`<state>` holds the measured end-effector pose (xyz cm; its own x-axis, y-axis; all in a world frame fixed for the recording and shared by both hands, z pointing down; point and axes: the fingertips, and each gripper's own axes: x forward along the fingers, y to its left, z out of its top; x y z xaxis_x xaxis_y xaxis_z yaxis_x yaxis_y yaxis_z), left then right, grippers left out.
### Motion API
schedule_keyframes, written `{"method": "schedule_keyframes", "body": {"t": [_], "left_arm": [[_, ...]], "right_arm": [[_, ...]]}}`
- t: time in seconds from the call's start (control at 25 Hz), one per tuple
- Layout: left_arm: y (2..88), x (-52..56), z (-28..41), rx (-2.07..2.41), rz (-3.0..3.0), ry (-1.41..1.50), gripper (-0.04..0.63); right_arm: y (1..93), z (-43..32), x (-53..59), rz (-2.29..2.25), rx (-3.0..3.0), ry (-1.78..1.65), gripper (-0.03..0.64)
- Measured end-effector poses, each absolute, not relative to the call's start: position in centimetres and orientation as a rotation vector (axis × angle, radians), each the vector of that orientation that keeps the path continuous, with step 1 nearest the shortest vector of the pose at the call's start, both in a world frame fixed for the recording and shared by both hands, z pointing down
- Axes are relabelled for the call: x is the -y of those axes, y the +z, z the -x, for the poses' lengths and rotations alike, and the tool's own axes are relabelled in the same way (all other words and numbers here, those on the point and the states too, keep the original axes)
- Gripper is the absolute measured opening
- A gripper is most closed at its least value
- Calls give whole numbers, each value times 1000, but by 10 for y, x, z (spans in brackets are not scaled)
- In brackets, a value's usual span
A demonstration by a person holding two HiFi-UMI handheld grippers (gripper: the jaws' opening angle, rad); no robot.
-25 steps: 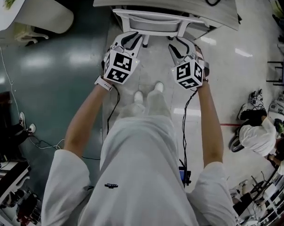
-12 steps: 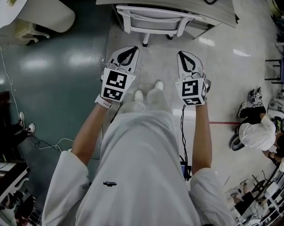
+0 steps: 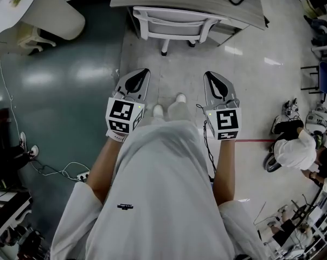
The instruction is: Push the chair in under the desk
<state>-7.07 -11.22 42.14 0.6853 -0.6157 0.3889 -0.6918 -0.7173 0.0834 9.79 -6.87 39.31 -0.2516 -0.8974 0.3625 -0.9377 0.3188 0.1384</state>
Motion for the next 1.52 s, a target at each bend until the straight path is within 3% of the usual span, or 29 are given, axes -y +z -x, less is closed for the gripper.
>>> {"method": "schedule_keyframes", "body": {"t": [0.52,0.92,1.52], "left_arm": [[341,80,96,1104,-2740,287,8],[332,76,95,1040,-2747,248,6],[332,73,82,936,-2780,286,6]], "right_arm": [[341,-60,29,-1592,2391,69,8],[299,-55,37,-1689,2379,-55,8],[316,-57,32,-1759,2307,14,8]]}}
